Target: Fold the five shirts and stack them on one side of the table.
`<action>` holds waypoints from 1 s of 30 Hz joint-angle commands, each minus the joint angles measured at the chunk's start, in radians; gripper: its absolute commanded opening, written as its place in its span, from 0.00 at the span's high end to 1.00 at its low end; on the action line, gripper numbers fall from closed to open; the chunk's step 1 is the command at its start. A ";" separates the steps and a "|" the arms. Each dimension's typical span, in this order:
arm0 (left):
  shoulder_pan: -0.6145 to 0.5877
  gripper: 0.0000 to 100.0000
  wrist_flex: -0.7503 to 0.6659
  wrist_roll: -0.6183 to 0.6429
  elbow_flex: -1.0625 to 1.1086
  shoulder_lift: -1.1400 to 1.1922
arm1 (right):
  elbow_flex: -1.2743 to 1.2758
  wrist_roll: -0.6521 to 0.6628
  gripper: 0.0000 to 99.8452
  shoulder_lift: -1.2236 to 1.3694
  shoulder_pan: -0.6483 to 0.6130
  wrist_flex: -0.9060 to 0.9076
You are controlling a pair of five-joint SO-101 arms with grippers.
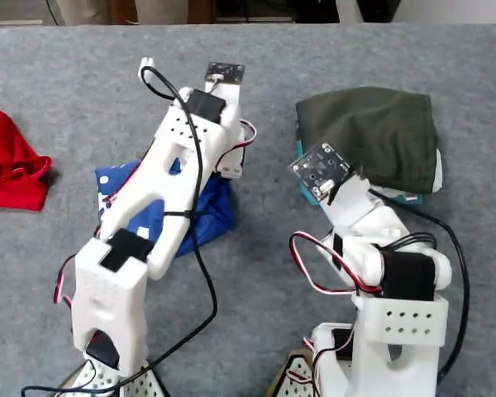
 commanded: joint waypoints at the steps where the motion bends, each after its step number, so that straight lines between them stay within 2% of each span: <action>1: 0.003 0.87 0.060 0.041 -0.112 0.021 | 0.002 0.009 1.00 -0.012 0.013 -0.003; 4: -0.035 0.76 0.120 0.109 -0.196 0.039 | 0.002 0.021 1.00 -0.010 0.012 -0.015; 7: -0.092 0.77 0.166 0.087 -0.316 0.039 | 0.005 0.020 1.00 -0.004 0.010 -0.055; 9: -0.149 0.80 0.178 0.051 -0.396 0.039 | -0.007 0.020 0.99 0.024 -0.008 -0.077; 12: -0.284 0.93 0.180 0.005 -0.453 0.038 | -0.071 0.012 0.98 0.122 -0.094 -0.083; 13: -0.336 0.98 0.180 -0.012 -0.451 0.038 | -0.111 0.012 0.98 0.166 -0.131 -0.084; 21: -0.752 0.98 0.178 -0.135 -0.241 0.048 | -0.585 -0.068 0.98 0.657 -0.414 -0.077; 25: -0.891 0.98 0.178 -0.180 -0.190 0.039 | -0.832 -0.144 0.98 0.955 -0.532 -0.077; 30: -1.026 0.98 0.178 -0.259 -0.181 0.039 | -1.129 -0.155 0.98 1.279 -0.680 -0.074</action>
